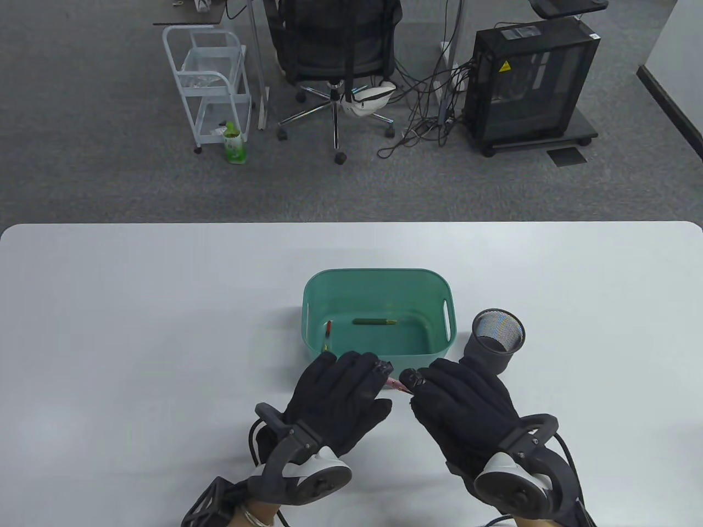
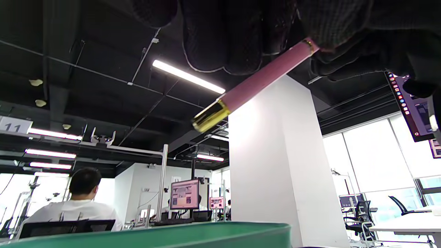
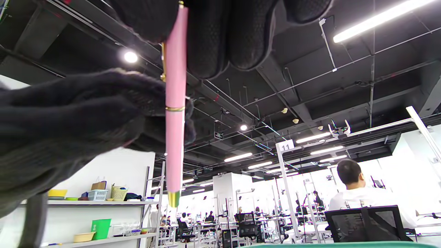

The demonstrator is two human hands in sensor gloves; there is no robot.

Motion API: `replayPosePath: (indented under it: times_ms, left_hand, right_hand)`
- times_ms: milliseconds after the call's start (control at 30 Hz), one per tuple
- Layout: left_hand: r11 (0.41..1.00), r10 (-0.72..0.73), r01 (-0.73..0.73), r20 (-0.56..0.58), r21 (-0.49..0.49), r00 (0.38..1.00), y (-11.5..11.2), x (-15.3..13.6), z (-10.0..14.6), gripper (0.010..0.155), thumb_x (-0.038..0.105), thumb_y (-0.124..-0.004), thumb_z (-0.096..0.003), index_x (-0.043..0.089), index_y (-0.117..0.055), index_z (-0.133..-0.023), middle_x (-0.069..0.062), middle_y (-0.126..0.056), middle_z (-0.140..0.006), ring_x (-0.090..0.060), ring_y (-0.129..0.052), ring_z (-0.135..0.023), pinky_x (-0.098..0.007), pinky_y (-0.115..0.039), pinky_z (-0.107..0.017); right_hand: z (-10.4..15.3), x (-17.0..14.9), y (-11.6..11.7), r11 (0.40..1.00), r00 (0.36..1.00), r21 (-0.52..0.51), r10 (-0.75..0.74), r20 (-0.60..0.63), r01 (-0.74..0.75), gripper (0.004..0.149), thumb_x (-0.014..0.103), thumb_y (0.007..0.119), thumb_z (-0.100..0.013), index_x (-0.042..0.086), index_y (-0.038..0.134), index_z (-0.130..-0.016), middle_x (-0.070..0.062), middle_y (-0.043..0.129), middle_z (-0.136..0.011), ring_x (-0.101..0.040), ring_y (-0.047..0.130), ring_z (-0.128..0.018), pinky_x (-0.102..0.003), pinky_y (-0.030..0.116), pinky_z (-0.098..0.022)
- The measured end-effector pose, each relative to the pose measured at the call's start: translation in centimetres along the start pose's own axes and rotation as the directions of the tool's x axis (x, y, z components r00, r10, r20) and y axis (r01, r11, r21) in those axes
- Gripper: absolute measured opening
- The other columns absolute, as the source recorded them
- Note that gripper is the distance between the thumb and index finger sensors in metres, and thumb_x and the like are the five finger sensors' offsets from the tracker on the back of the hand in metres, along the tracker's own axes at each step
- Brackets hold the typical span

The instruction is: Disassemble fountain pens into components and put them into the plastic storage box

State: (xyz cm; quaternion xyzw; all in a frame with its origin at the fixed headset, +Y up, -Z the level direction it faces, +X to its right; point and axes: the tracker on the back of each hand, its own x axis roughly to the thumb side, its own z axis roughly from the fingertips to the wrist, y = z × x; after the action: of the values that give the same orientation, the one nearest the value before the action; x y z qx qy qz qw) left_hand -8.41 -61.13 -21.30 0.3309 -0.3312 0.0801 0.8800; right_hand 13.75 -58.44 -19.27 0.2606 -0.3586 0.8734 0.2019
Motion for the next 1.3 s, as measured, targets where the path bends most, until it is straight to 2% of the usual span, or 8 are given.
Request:
replayPosePath:
  times_ms: [500,700,800,933,1133,1300]
  left_hand:
    - [0.999,-0.03,0.03,0.05,0.018,0.998,-0.8,0.5,0.2,0.048,0.051,-0.074,-0.0632,0.018,-0.083,-0.096,-0.001,-0.095,-0.089,-0.023,-0.09,-0.081,-0.049,-0.062,-0.078]
    - [1.0,-0.015,0.013,0.09,0.019,0.996,-0.9,0.7,0.2,0.047,0.051,-0.074,-0.0626,0.016,-0.086,-0.092,-0.002,-0.096,-0.082,-0.022,-0.091,-0.075,-0.048,-0.063,-0.077]
    - [0.999,-0.003,0.001,0.061,0.033,0.998,-0.5,0.2,0.1,0.047,0.05,-0.074,-0.0629,0.016,-0.085,-0.093,-0.001,-0.095,-0.082,-0.022,-0.09,-0.075,-0.048,-0.061,-0.078]
    - [0.995,0.07,-0.069,-0.004,0.071,0.998,0.5,-1.1,0.1,0.047,0.05,-0.073,-0.063,0.016,-0.085,-0.093,-0.001,-0.096,-0.082,-0.021,-0.091,-0.075,-0.048,-0.062,-0.077]
    - [0.979,0.146,-0.137,-0.05,0.148,0.988,1.9,-2.4,0.2,0.048,0.05,-0.072,-0.0636,0.015,-0.085,-0.092,-0.001,-0.097,-0.08,-0.02,-0.093,-0.071,-0.047,-0.064,-0.075]
    - [0.966,0.176,-0.169,-0.02,0.195,0.984,2.5,-2.1,0.4,0.047,0.051,-0.071,-0.064,0.015,-0.085,-0.092,-0.001,-0.097,-0.08,-0.02,-0.093,-0.072,-0.047,-0.065,-0.074]
  right_hand:
    - [0.2,1.0,1.0,0.999,0.999,0.032,0.01,0.04,-0.012,0.043,0.043,0.074,-0.056,0.032,0.081,-0.097,0.007,0.091,-0.089,-0.017,0.085,-0.089,-0.048,0.059,-0.077]
    - [0.3,1.1,1.1,1.0,0.999,0.016,0.003,0.046,-0.004,0.049,0.045,0.073,-0.056,0.031,0.075,-0.103,0.007,0.089,-0.092,-0.018,0.083,-0.09,-0.048,0.059,-0.077]
    - [0.3,0.9,0.9,1.0,0.999,-0.002,0.005,0.044,-0.005,0.059,0.051,0.072,-0.055,0.029,0.067,-0.11,0.004,0.084,-0.098,-0.021,0.08,-0.094,-0.049,0.057,-0.078]
    - [0.3,0.3,1.0,1.0,1.0,-0.011,0.002,0.024,-0.002,0.062,0.052,0.071,-0.055,0.028,0.064,-0.111,0.004,0.083,-0.099,-0.021,0.079,-0.095,-0.05,0.057,-0.078]
    - [0.2,-0.3,2.7,0.998,1.0,0.067,-0.013,-0.009,0.014,0.062,0.053,0.071,-0.055,0.026,0.066,-0.11,0.003,0.084,-0.098,-0.021,0.081,-0.093,-0.05,0.059,-0.077]
    - [0.3,-0.7,4.6,0.985,0.997,0.156,-0.067,-0.049,0.074,0.062,0.054,0.071,-0.055,0.024,0.069,-0.108,0.002,0.085,-0.097,-0.022,0.081,-0.092,-0.05,0.059,-0.076]
